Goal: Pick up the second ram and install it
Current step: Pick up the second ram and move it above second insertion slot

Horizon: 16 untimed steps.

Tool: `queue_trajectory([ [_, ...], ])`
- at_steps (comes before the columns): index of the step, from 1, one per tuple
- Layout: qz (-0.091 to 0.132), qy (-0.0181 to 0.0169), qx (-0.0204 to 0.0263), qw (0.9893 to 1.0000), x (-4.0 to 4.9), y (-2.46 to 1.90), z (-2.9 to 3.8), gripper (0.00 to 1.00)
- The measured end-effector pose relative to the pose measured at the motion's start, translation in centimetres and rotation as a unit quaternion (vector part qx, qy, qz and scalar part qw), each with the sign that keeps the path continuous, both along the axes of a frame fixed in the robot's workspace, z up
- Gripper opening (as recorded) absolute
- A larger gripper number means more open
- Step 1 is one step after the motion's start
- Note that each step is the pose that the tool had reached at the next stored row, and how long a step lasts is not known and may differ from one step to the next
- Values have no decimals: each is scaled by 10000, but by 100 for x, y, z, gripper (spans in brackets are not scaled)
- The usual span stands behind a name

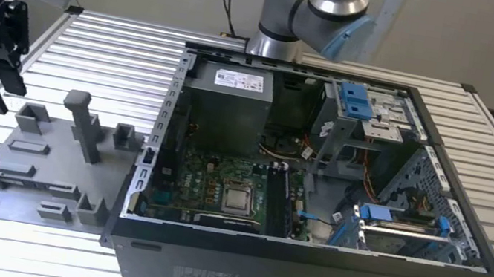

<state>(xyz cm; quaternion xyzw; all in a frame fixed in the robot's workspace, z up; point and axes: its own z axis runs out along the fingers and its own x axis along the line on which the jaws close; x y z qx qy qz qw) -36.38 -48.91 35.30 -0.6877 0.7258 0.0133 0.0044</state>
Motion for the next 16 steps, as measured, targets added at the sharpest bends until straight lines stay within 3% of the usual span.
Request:
queue_trajectory([
  [7,-1,0,0,10000,0,0,-16,42],
  [16,-1,-2,0,10000,0,0,-87,42],
])
